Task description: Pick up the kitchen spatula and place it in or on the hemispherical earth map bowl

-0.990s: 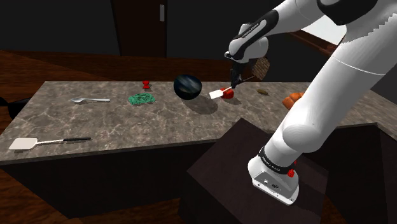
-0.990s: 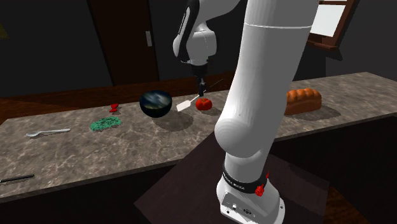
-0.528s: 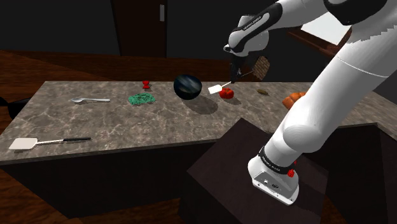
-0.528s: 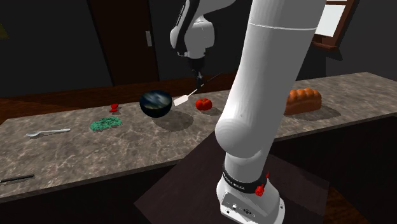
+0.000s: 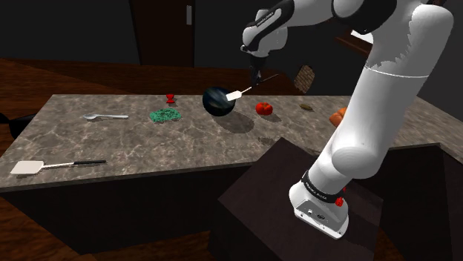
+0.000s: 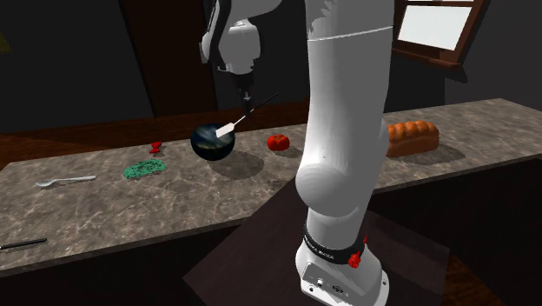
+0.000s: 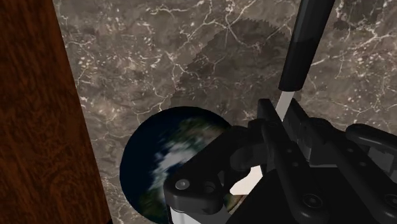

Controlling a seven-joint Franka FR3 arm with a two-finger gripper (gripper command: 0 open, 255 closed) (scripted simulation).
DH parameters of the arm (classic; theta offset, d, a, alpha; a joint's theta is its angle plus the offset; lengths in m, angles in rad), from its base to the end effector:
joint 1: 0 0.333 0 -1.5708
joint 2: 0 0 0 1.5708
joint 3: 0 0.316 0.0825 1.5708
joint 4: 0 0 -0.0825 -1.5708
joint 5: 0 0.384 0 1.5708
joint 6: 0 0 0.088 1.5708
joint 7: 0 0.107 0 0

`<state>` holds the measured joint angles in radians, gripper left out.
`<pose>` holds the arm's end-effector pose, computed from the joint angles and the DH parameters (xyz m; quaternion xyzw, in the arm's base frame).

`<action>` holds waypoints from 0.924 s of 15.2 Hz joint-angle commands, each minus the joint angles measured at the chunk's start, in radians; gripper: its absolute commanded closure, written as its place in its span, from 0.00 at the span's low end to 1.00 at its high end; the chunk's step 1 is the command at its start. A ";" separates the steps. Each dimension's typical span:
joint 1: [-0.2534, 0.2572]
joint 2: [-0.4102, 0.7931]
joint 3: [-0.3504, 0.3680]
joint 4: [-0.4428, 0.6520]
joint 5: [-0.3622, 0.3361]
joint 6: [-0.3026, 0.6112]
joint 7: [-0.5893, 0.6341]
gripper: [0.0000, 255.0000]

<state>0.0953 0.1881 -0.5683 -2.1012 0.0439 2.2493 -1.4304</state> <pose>0.5079 -0.2523 0.3432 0.8917 0.4514 -0.0299 0.0156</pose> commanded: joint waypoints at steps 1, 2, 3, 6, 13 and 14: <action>0.005 0.057 0.020 0.072 0.034 -0.024 0.010 1.00; 0.005 0.088 0.029 0.114 0.050 -0.039 0.013 1.00; 0.004 0.119 0.038 0.157 0.065 -0.055 0.017 1.00; -0.004 0.213 0.065 0.296 0.105 -0.110 0.033 1.00; -0.048 0.462 0.123 0.701 0.174 -0.278 0.087 1.00; -0.059 0.504 0.131 0.775 0.182 -0.309 0.097 1.00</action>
<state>0.0475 0.6486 -0.4451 -1.4046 0.2170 1.9760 -1.3437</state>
